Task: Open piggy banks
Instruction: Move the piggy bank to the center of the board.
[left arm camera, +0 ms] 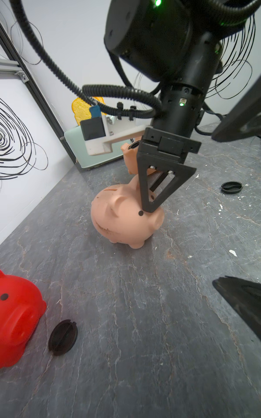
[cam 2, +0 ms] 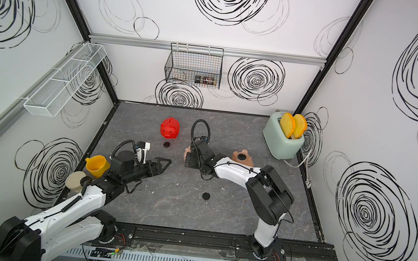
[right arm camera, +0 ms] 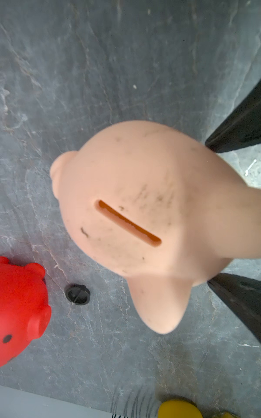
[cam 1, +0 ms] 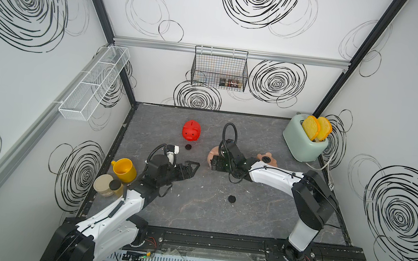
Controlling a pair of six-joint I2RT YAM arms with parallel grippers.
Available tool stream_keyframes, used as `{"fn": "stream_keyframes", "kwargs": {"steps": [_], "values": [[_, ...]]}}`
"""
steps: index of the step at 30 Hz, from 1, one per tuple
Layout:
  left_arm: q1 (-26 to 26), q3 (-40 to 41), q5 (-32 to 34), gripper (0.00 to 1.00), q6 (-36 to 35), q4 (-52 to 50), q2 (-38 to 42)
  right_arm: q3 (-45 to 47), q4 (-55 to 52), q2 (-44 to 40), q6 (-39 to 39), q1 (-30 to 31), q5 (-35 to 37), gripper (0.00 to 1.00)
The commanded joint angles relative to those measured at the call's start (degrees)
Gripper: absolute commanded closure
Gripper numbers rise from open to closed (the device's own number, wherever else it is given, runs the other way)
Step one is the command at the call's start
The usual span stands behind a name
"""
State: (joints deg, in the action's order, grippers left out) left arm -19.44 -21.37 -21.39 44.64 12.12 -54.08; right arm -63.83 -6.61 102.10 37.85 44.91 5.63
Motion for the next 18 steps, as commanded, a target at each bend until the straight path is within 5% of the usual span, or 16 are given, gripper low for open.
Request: {"fn": "stream_keyframes", "kwargs": {"steps": [1,18], "values": [[0.25,1.19,1.48,0.04,0.48,3.59,-0.77,-2.57,-2.53,1.70,-6.04,-2.15,-1.73,0.14],[3.85,5.68,2.59,0.04,0.36,4.41,-2.26,-16.09,-7.15,12.79,-23.92,-6.49,-9.15,0.14]]}}
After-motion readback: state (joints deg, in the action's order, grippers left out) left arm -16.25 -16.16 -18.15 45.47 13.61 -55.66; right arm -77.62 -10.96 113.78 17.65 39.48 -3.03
